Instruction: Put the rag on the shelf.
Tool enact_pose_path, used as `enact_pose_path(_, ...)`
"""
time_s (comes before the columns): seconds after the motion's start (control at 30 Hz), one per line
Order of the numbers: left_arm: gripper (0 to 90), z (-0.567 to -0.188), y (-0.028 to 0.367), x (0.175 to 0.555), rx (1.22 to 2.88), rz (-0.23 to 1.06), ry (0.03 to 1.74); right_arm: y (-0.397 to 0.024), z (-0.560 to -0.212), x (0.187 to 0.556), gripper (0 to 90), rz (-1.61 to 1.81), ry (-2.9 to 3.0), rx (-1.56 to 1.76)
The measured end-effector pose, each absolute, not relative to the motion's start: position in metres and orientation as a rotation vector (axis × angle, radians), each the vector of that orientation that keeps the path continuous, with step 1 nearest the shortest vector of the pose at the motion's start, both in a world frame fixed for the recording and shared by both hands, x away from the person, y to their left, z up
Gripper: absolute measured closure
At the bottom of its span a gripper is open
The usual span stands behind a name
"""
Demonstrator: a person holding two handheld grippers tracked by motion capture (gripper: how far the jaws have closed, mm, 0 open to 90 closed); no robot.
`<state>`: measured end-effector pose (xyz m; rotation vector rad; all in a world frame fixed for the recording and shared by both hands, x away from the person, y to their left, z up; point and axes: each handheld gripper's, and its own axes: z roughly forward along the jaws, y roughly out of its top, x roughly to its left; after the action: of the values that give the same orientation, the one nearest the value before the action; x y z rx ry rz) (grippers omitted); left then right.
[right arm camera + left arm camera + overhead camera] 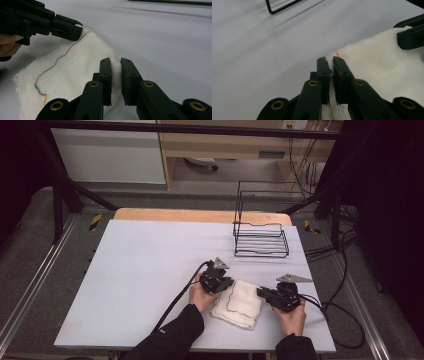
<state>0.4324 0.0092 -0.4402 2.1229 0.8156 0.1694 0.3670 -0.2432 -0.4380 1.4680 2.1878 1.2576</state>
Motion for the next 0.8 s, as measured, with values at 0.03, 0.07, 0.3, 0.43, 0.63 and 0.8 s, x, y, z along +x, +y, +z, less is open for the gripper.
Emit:
enact_pose_path(0.03, 83.9, -0.438, 0.011, 0.431, 2.119, 0.174, 0.809, -0.243, -0.437, 0.366, 80.2, 1.266, 2.183, 1.456)
enact_pose_path(0.07, 83.8, -0.437, 0.012, 0.43, 2.107, 0.175, 0.807, -0.243, -0.435, 0.366, 80.3, 1.265, 2.186, 1.437)
enact_pose_path(0.3, 83.8, -0.429, 0.023, 0.422, 2.054, 0.198, 0.788, -0.239, -0.427, 0.36, 80.4, 1.307, 2.162, 1.387)
enact_pose_path(0.43, 83.8, -0.424, 0.027, 0.416, 2.024, 0.226, 0.779, -0.236, -0.423, 0.357, 80.6, 1.311, 2.145, 1.338)
enact_pose_path(0.63, 83.9, -0.415, 0.035, 0.409, 1.973, 0.251, 0.767, -0.233, -0.416, 0.352, 80.7, 1.342, 2.109, 1.279)
enact_pose_path(0.8, 83.9, -0.407, 0.04, 0.403, 1.93, 0.262, 0.759, -0.231, -0.409, 0.349, 80.8, 1.362, 2.082, 1.241)
